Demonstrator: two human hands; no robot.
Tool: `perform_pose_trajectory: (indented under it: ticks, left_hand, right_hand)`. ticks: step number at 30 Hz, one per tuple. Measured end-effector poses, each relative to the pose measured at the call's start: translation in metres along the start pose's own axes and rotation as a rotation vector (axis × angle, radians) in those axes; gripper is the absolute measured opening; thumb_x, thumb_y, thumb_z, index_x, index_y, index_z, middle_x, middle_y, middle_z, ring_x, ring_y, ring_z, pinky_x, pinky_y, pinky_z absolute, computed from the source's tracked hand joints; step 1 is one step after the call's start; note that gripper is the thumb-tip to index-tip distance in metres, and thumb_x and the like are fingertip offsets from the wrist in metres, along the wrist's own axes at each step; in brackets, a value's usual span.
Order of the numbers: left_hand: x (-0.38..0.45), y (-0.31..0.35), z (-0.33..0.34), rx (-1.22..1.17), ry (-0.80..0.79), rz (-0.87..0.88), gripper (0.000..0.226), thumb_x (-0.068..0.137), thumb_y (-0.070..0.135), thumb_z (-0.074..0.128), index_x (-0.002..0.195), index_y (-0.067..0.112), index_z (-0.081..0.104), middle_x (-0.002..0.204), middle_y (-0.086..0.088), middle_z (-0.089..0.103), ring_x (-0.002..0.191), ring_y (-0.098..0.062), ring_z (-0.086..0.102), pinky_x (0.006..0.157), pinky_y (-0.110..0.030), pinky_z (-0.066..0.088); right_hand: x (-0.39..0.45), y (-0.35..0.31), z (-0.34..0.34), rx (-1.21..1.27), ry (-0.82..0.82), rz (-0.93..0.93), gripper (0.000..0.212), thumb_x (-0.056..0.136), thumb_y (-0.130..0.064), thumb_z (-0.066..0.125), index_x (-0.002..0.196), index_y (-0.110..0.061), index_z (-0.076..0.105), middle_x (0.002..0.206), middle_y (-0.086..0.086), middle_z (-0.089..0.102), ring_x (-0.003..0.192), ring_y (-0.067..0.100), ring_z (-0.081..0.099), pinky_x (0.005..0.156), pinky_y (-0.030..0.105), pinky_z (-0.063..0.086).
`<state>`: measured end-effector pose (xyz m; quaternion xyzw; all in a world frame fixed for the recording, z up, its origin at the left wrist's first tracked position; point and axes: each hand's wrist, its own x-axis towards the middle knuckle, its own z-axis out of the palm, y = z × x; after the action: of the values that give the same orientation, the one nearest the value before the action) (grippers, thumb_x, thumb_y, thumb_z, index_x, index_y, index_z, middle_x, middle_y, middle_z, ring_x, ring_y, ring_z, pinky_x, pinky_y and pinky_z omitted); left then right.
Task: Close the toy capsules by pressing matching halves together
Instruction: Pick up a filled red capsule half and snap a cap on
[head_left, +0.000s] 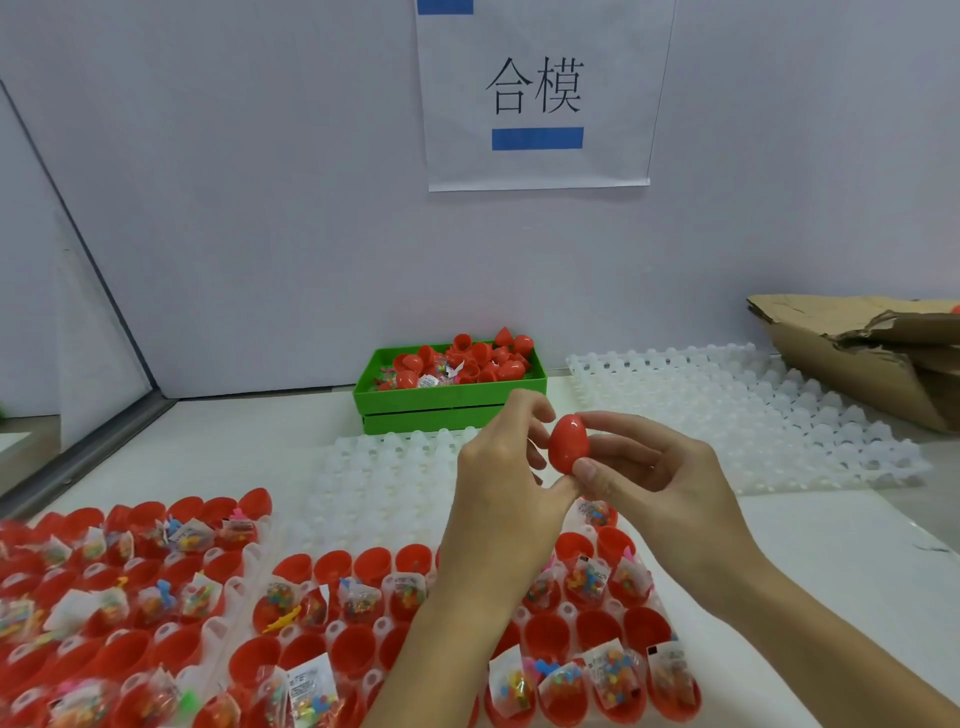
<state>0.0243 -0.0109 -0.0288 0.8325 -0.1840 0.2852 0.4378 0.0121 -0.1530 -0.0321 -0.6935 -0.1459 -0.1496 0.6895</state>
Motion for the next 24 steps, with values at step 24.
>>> perform_pose_trajectory:
  ticks: [24]
  left_hand:
    - [0.000, 0.002, 0.001, -0.027, -0.033, -0.039, 0.073, 0.070, 0.072, 0.053, 0.135, 0.041, 0.039, 0.103, 0.033, 0.052, 0.093, 0.005, 0.056, 0.074, -0.034, 0.059]
  right_hand:
    - [0.103, 0.010, -0.067, 0.518, 0.559, 0.278, 0.006, 0.099, -0.009, 0.055, 0.101, -0.005, 0.059, 0.094, 0.011, 0.068, 0.080, 0.018, 0.069, 0.065, 0.023, 0.056]
